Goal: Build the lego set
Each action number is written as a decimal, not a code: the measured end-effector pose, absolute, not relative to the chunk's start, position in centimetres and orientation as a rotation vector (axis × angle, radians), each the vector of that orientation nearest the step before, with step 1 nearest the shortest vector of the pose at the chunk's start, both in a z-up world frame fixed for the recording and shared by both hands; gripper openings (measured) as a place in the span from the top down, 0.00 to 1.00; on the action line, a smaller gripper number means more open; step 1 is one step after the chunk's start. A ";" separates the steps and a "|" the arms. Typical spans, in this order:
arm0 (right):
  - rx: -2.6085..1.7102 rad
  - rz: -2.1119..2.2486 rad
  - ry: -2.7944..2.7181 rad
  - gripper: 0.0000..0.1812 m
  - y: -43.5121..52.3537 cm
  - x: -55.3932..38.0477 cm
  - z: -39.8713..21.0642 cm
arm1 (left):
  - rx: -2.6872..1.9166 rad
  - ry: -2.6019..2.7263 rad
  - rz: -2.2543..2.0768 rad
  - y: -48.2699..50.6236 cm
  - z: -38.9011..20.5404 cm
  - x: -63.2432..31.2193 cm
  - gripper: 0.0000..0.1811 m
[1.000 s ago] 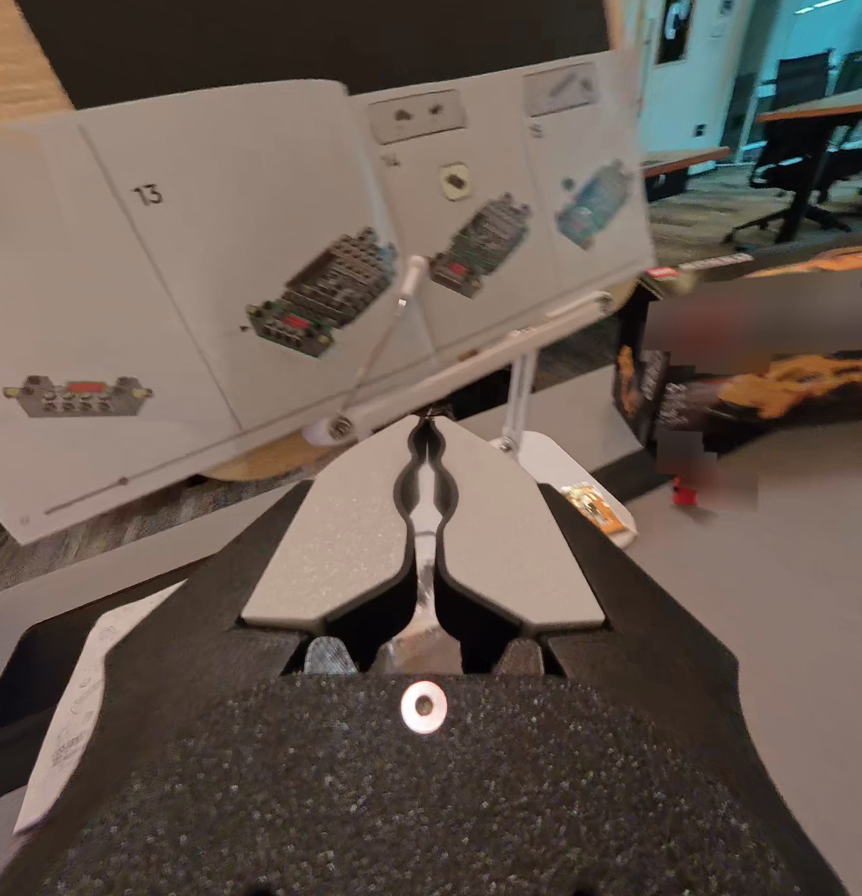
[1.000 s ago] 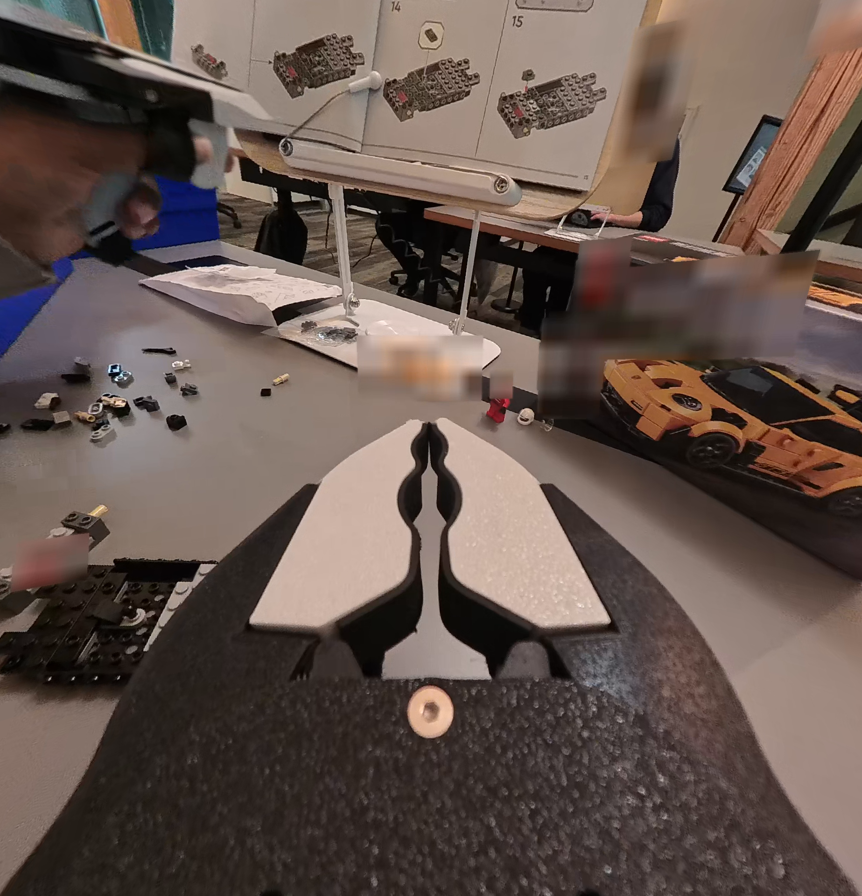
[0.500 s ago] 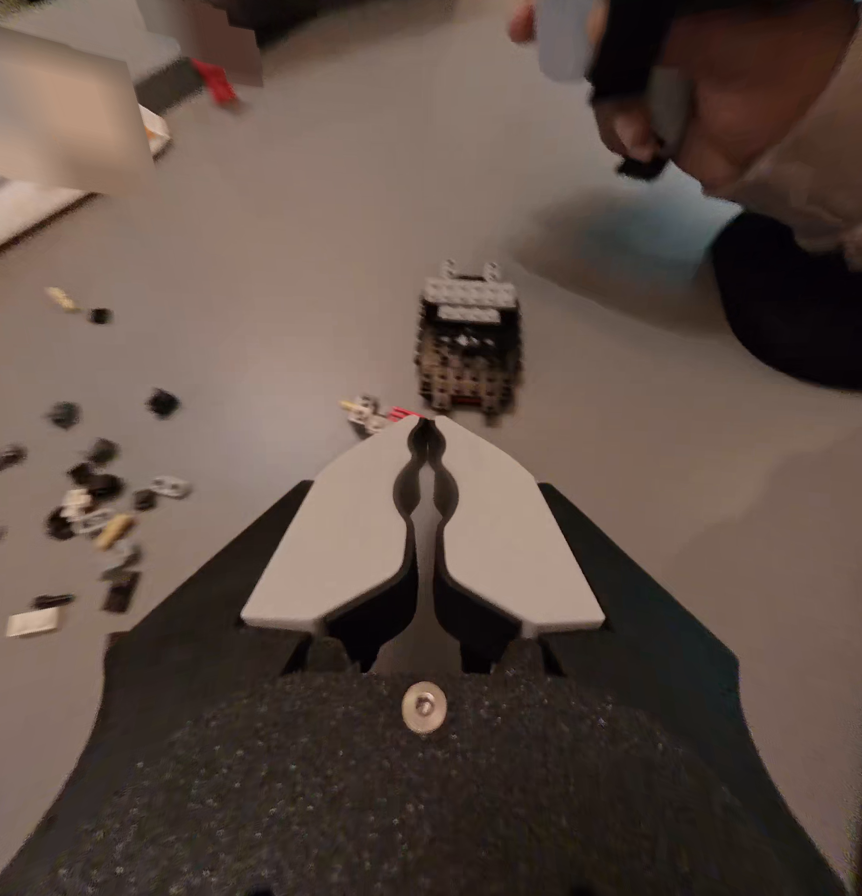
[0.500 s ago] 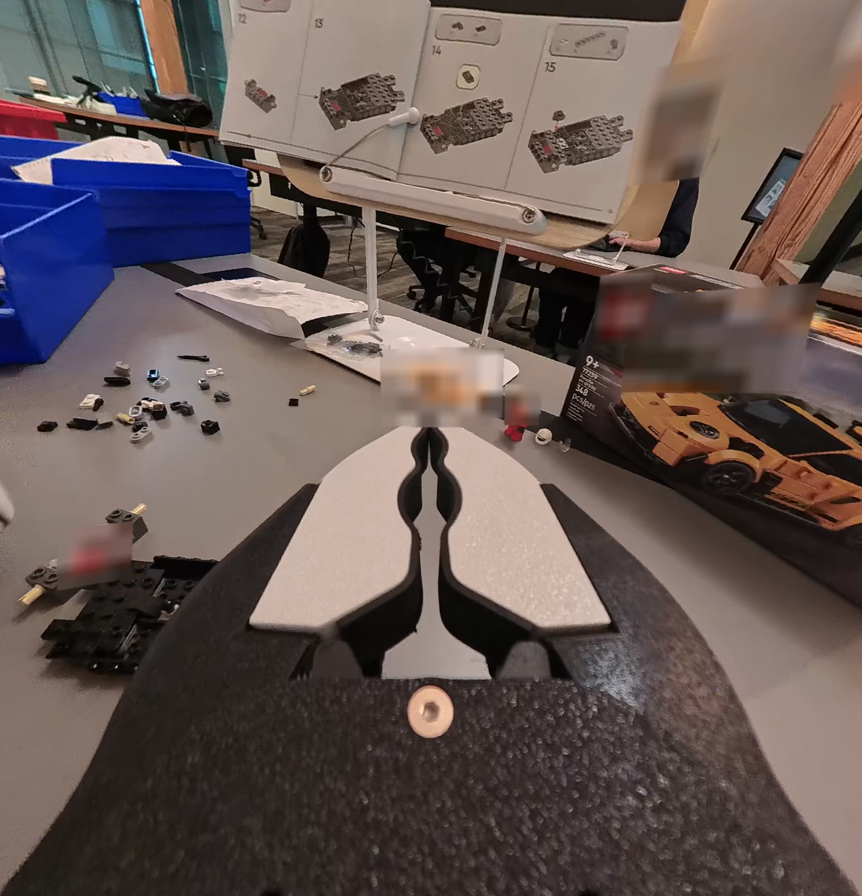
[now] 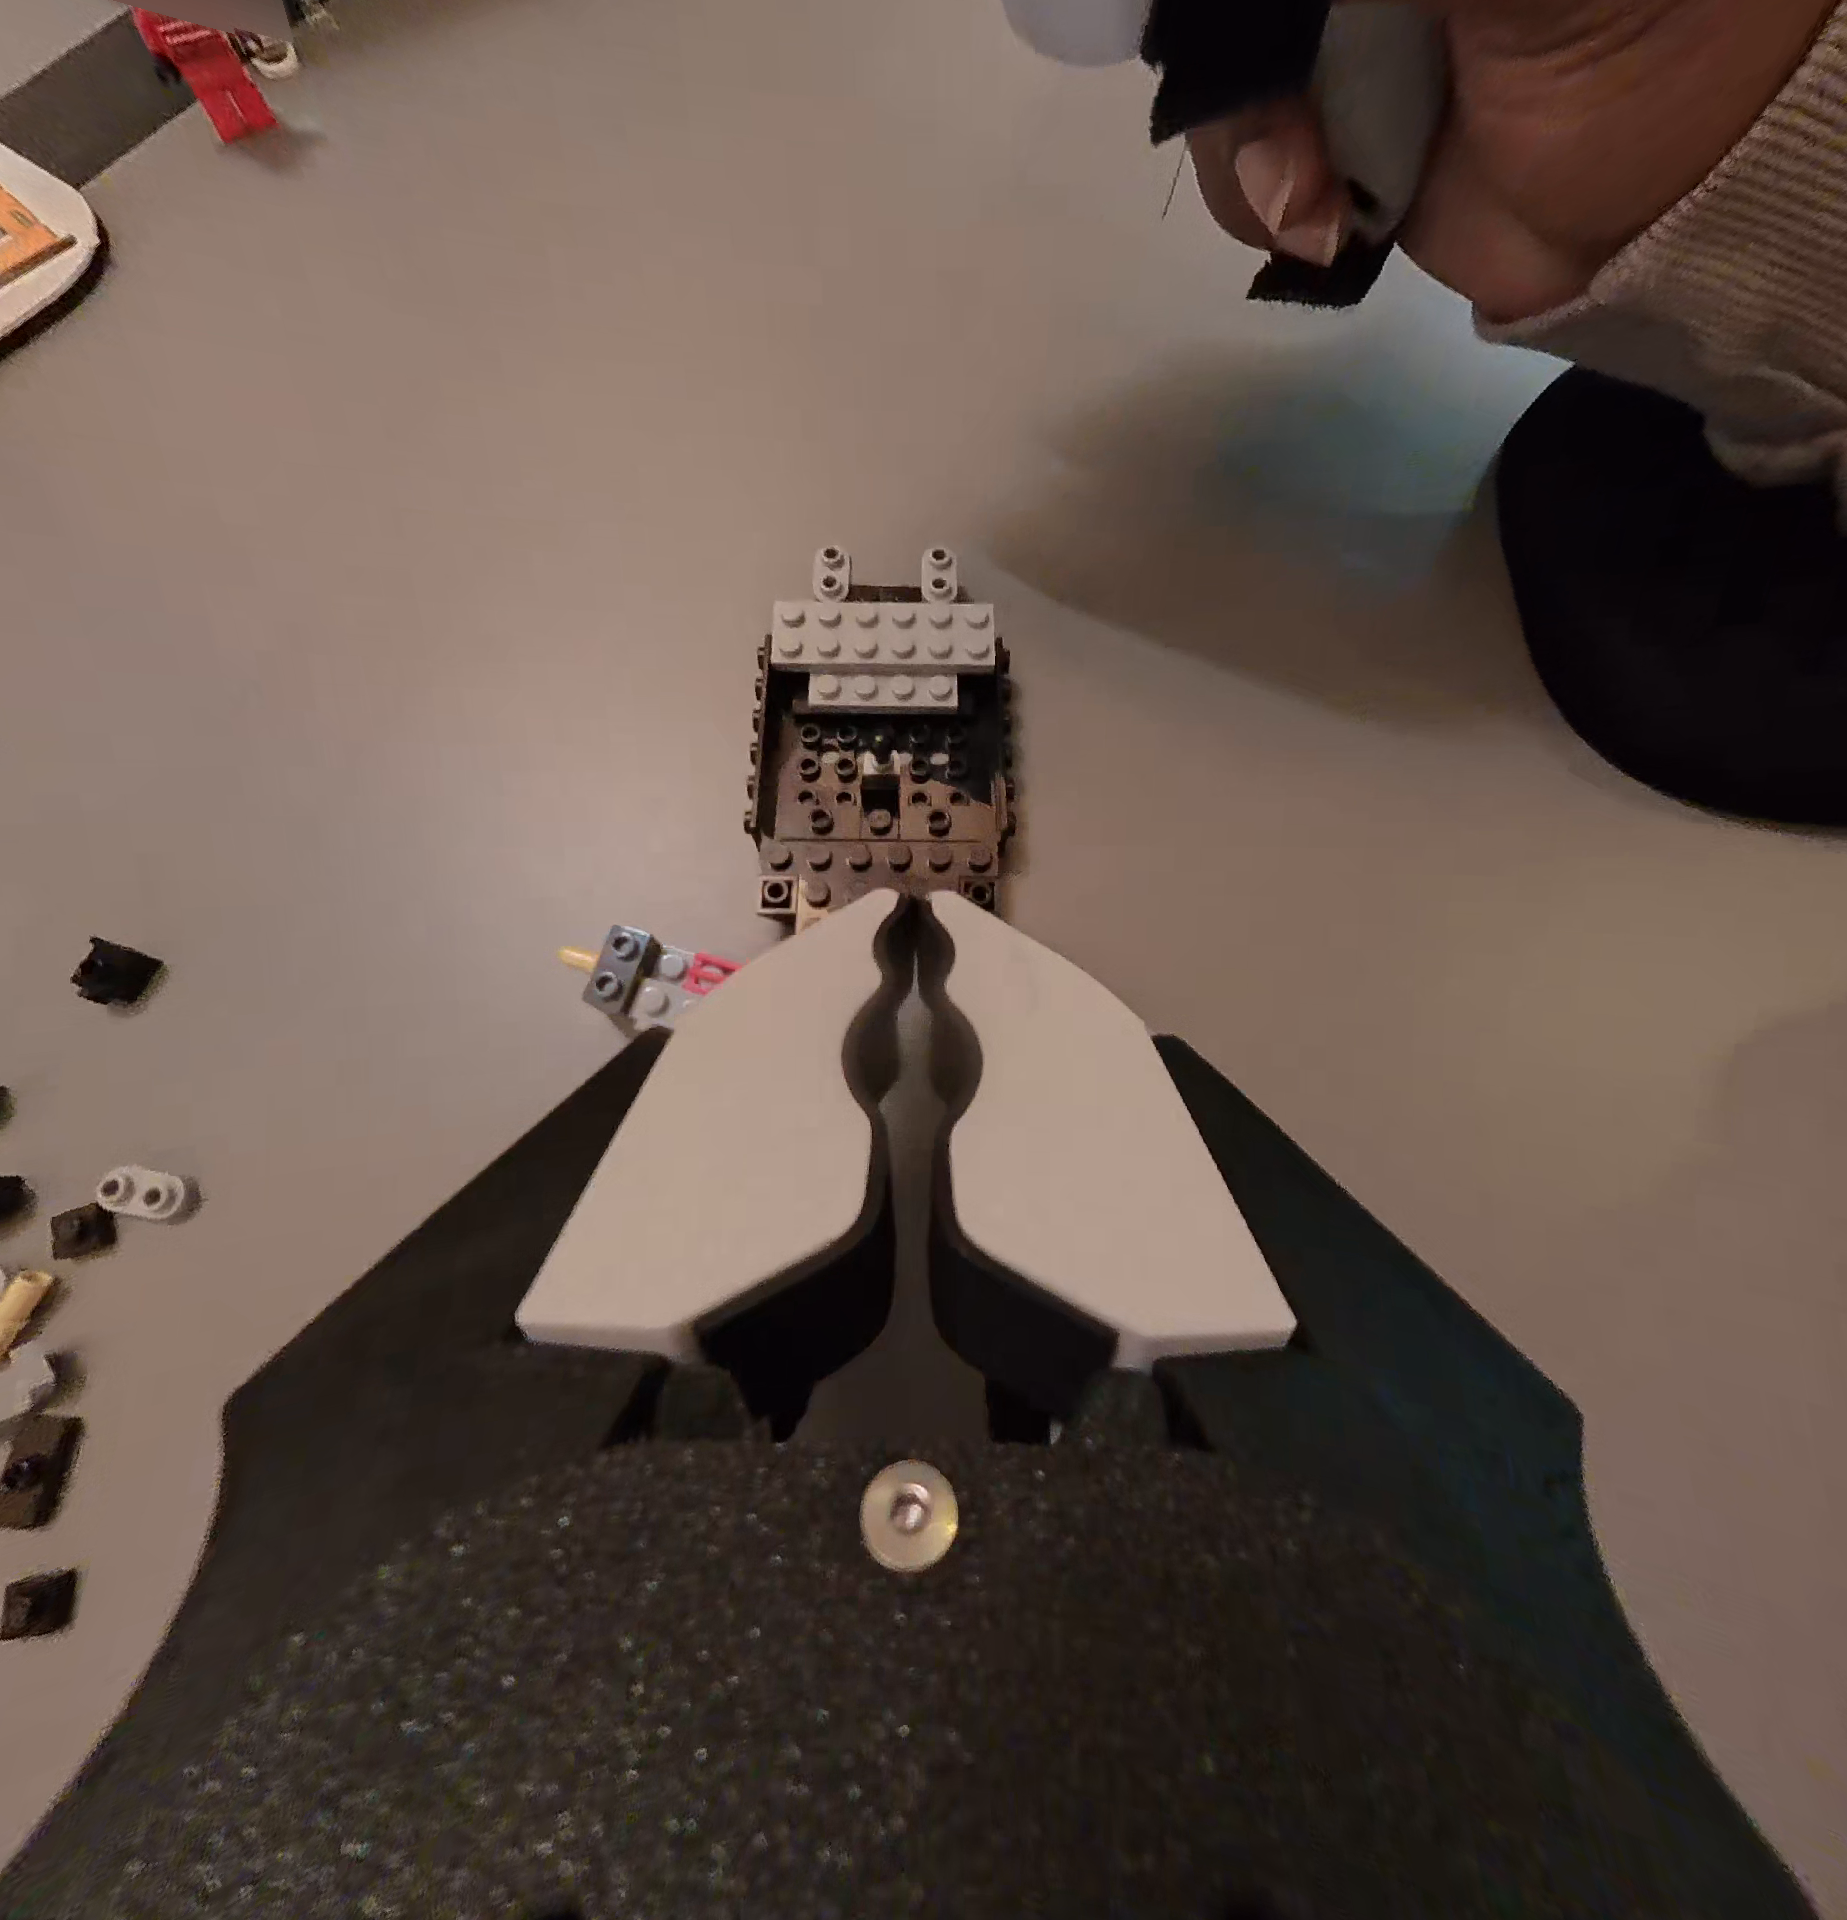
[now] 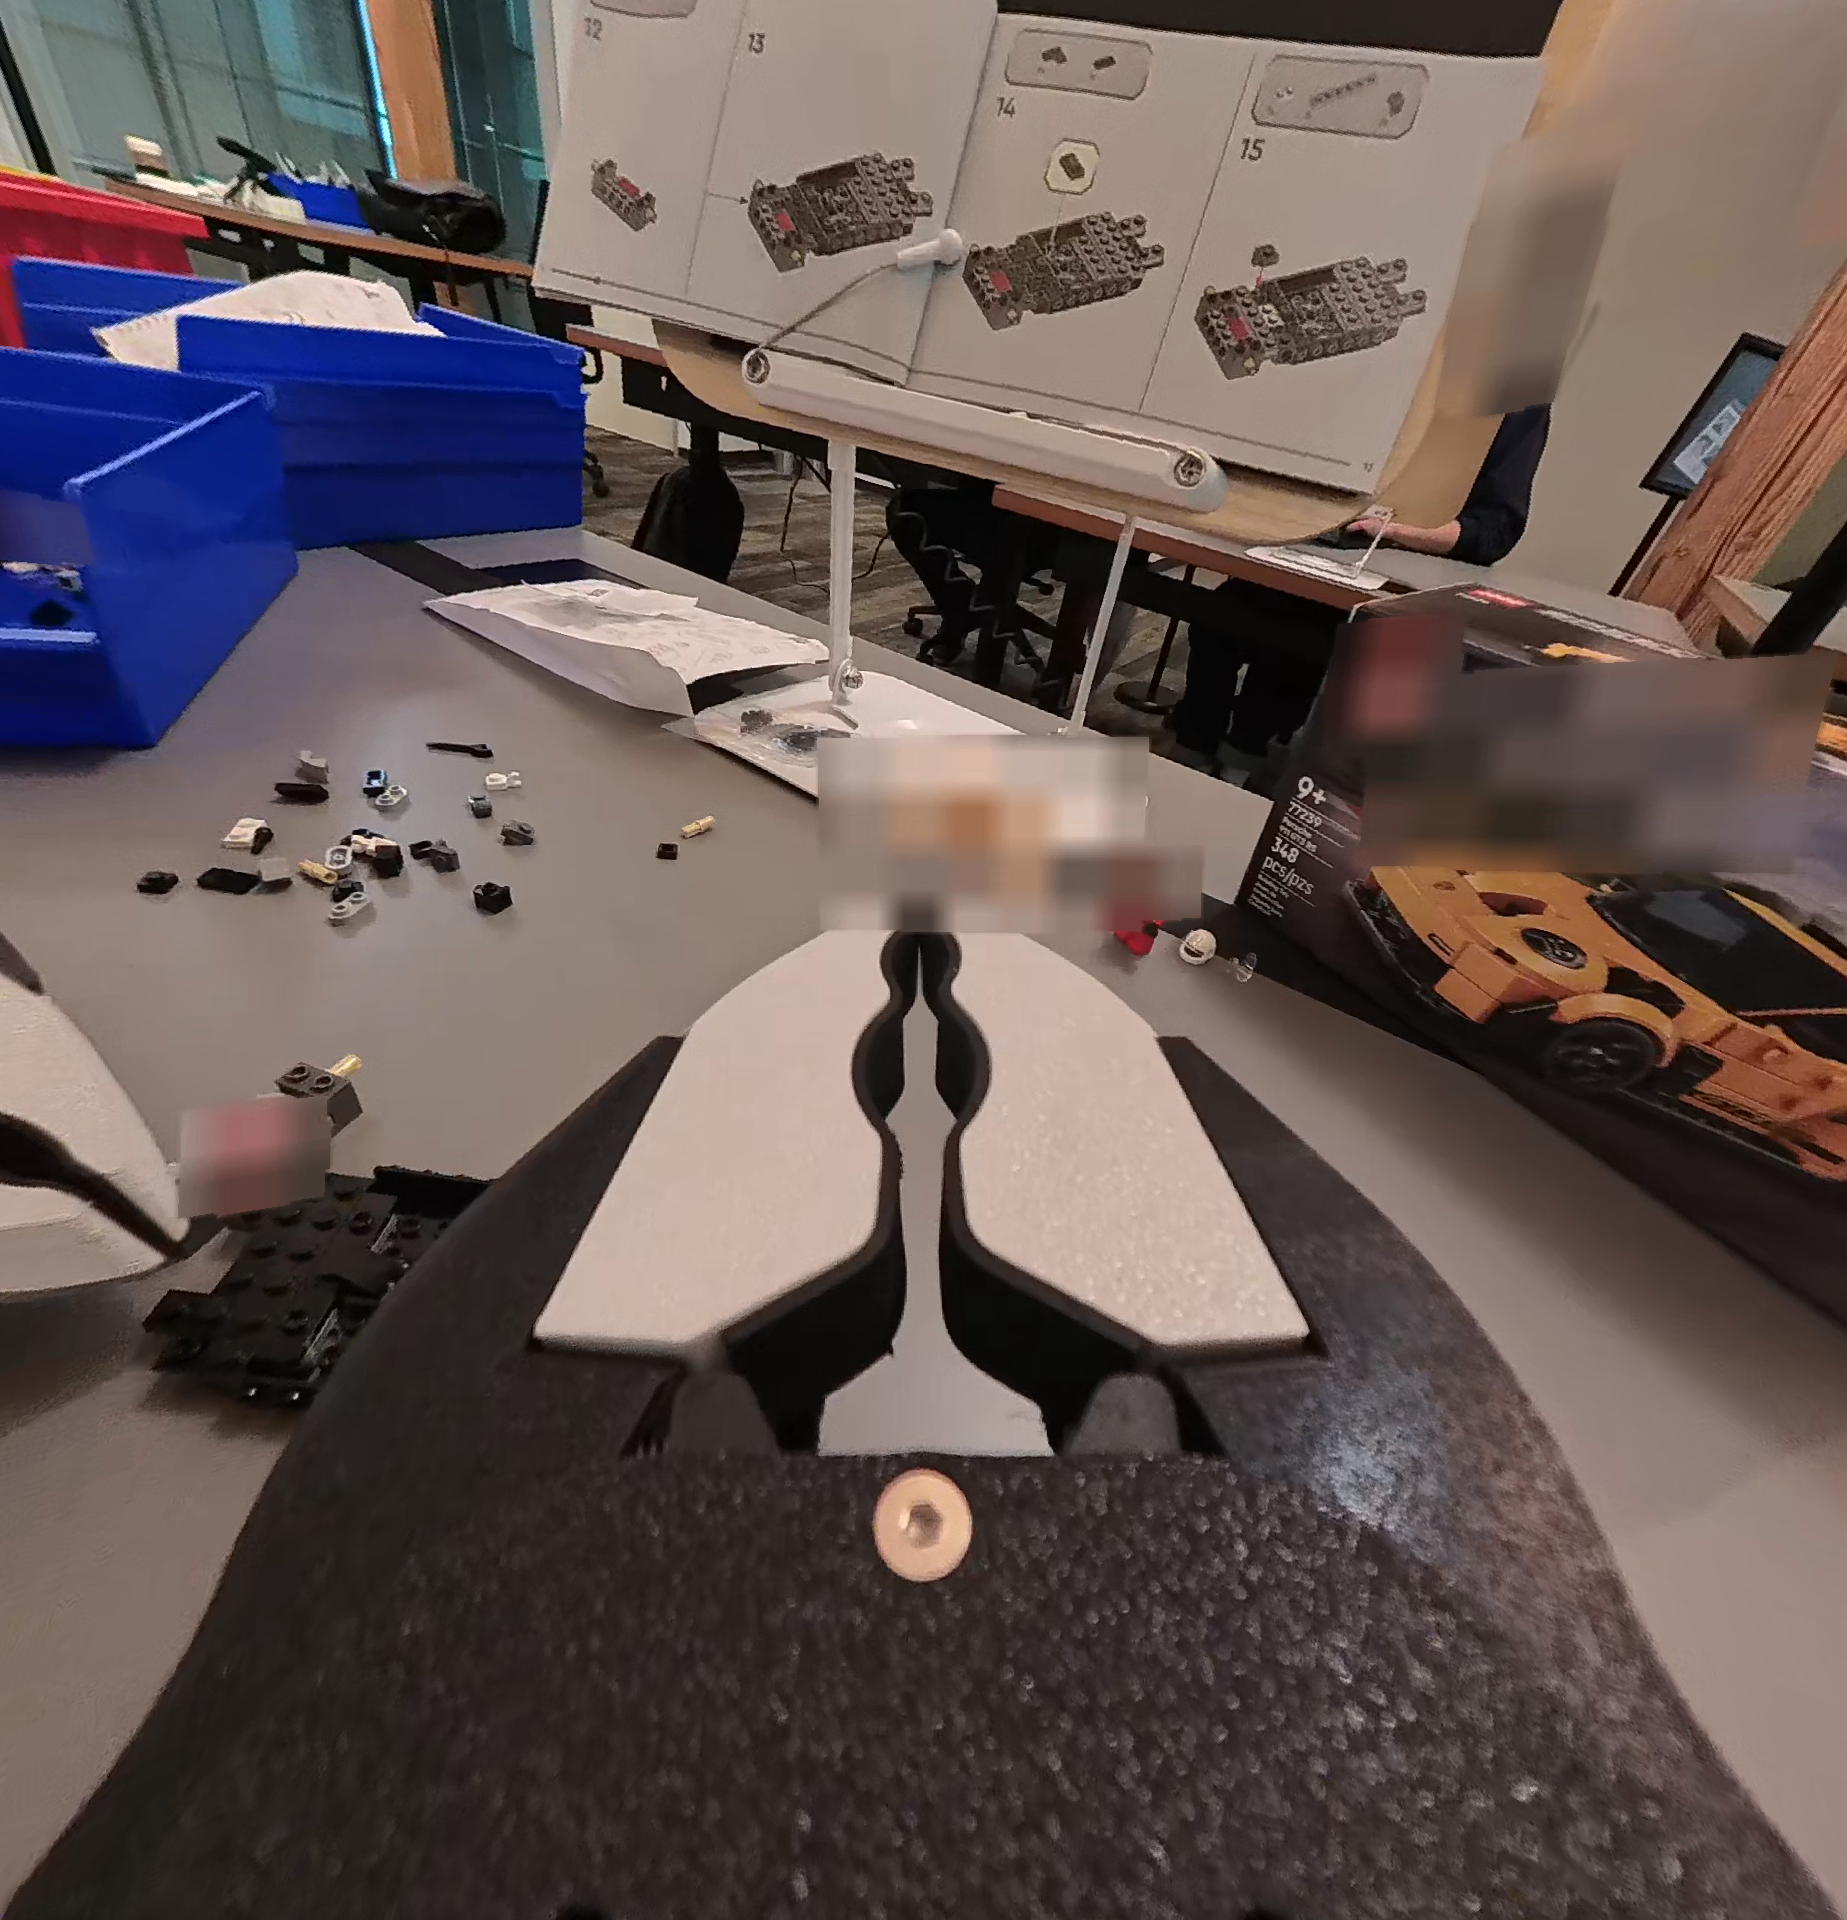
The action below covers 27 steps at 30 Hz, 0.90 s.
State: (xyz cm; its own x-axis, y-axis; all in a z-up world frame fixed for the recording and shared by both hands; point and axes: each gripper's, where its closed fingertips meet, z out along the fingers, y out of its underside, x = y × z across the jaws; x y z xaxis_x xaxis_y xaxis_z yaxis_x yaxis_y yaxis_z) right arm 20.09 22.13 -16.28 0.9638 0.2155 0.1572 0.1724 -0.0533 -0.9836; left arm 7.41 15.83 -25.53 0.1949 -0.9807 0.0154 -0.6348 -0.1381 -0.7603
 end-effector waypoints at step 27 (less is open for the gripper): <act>-1.689 0.277 -0.656 0.86 20.8 14.4 -19.1 | -1.732 1.759 -0.849 18.3 -27.3 4.9 0.55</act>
State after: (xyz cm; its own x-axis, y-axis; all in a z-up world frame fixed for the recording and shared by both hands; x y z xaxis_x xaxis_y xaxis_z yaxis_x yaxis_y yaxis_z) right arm 14.41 20.76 -19.10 0.8100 0.5612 0.1702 0.2695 -0.0983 -0.9580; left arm 4.87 18.34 -27.25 -0.0426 -0.9973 0.0602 -0.6677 -0.0164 -0.7442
